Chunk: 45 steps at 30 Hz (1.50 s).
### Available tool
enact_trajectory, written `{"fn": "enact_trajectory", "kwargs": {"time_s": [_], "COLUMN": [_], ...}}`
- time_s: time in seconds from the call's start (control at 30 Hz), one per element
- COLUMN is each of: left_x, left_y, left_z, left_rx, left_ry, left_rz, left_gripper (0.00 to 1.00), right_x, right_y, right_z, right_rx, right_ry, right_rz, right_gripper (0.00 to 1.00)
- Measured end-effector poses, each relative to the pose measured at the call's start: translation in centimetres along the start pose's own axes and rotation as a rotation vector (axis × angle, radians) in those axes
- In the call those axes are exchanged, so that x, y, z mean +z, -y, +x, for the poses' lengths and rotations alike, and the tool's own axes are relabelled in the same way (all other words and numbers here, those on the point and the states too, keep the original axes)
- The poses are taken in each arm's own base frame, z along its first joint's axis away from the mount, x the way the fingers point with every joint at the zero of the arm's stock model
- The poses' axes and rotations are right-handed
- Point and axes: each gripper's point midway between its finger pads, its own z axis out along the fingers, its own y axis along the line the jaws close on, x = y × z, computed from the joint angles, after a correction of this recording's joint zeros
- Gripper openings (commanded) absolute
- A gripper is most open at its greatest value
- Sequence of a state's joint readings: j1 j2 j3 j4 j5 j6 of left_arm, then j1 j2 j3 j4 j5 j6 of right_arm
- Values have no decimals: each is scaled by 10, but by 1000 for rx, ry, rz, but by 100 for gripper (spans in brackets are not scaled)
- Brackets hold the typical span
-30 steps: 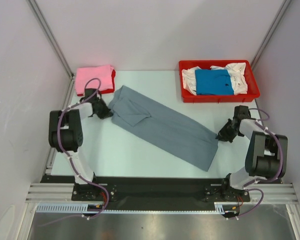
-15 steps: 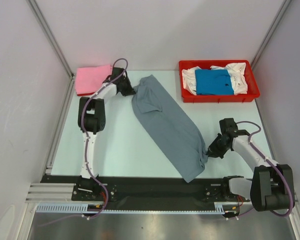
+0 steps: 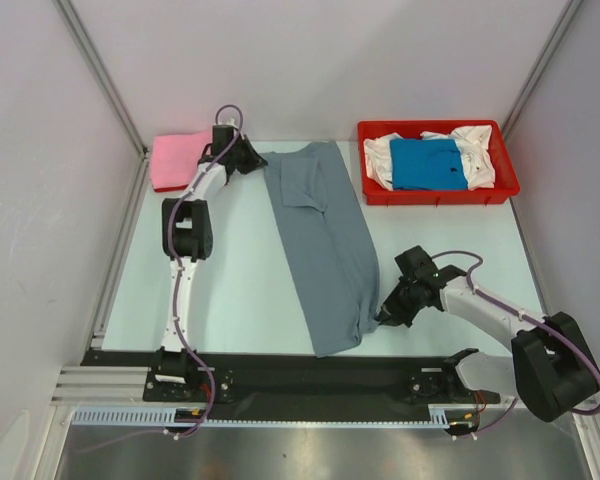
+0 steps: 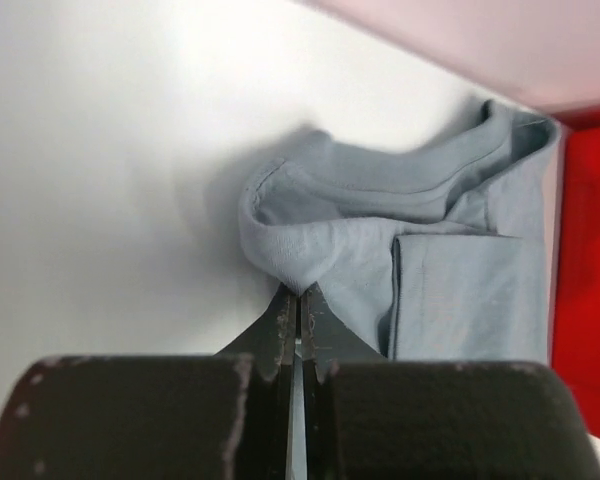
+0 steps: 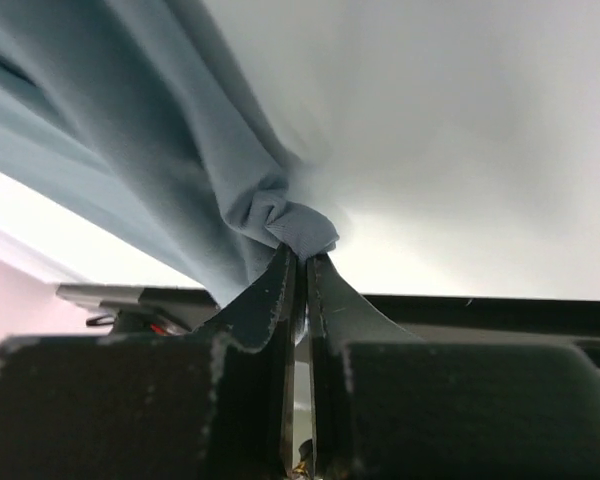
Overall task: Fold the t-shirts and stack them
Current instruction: Fold the tshirt
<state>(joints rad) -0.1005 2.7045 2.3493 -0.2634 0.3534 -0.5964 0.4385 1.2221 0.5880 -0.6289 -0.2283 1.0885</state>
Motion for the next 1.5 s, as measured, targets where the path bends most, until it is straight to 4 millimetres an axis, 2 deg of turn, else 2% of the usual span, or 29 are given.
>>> {"fn": "enact_trajectory", "kwargs": {"time_s": [0.17, 0.3, 0.37, 0.4, 0.43, 0.47, 0.53, 0.67, 0.77, 0.83, 0.87, 0.93, 1.0, 1.07, 1.13, 1.2, 1.23, 1.3, 1.37, 1.5], "left_x": [-2, -3, -7, -12, -18, -25, -47, -116, -183, -226, -250, -293, -322, -342, -355, -366, -372, -383, -392, -391], "left_y": [2, 2, 5, 6, 9, 13, 22, 53, 89, 107, 115, 125, 126, 121, 98, 65, 59, 52, 52, 55], "left_z": [-18, -20, -18, -18, -18, -19, -16, -14, -11, 3, 17, 57, 112, 176, 244, 301, 323, 356, 378, 395], "left_rx": [66, 136, 171, 186, 205, 219, 241, 264, 283, 294, 298, 312, 309, 287, 221, 124, 105, 64, 24, -55], "left_ry": [53, 56, 42, 33, 21, 16, -6, -14, 15, 24, 25, 3, -60, -146, -277, -384, -435, -490, -521, -531], "left_rz": [27, 27, 21, 15, 10, 7, -2, -3, 33, 64, 83, 115, 144, 192, 183, 120, 109, 102, 107, 48], "left_gripper": [15, 55, 58, 59, 59, 59, 59, 56, 53, 52, 52, 52, 50, 48, 49, 49, 49, 49, 50, 49], "right_x": [3, 4, 5, 5, 5, 6, 5, -9, -25, -31, -32, -33, -32, -27, -20, -13, -10, -7, -5, -3], "right_y": [2, 1, 1, 3, 3, 4, 11, 23, 16, 12, 13, 16, 17, 21, 26, 32, 32, 30, 27, 23], "right_z": [25, 30, 33, 34, 35, 36, 37, 33, 23, 17, 13, 5, -2, -7, -10, -12, -11, -9, -7, -4], "right_rx": [25, 41, 38, 32, 28, 21, -7, -65, -131, -172, -188, -222, -262, -293, -304, -311, -321, -343, -367, -404], "right_ry": [-44, -51, -55, -57, -59, -59, -54, -10, 53, 77, 86, 98, 109, 101, 75, 42, 26, 1, -16, -39], "right_rz": [-5, -7, -6, -3, -1, 4, 32, 98, 54, 19, 13, 14, 8, 8, 16, 28, 28, 16, -4, -32], "right_gripper": [0, 0, 4, 7, 21, 31, 46, 67, 68, 65, 64, 63, 64, 64, 64, 63, 63, 62, 62, 62]}}
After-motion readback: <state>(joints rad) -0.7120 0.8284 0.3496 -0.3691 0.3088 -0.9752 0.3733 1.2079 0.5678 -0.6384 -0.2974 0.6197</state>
